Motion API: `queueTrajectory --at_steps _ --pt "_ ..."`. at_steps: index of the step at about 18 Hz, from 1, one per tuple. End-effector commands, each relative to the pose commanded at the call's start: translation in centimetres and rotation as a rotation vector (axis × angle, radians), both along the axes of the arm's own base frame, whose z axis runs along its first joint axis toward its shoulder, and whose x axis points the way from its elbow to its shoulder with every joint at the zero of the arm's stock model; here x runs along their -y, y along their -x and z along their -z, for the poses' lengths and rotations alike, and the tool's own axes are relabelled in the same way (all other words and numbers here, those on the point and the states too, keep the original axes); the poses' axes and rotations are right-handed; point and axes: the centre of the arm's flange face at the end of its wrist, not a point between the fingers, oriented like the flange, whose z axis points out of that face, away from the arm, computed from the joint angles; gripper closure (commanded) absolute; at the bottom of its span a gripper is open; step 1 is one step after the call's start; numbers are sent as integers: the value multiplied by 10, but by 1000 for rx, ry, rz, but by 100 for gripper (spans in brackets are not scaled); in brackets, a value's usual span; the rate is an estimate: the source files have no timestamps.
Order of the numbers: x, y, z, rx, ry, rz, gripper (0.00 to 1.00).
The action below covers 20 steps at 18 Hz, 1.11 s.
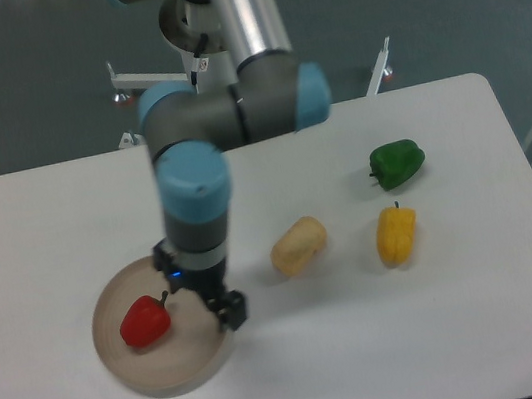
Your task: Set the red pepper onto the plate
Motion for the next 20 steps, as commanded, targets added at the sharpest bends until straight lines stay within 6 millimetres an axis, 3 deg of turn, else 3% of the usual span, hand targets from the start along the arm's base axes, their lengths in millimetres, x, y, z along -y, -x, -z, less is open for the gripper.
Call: queueTrajectory --at_steps 4,12,20 --pt "45 76 -21 -45 -20 0 0" --pt "106 144 6 -59 128 191 0" --pt "122 148 23 -59 216 283 0"
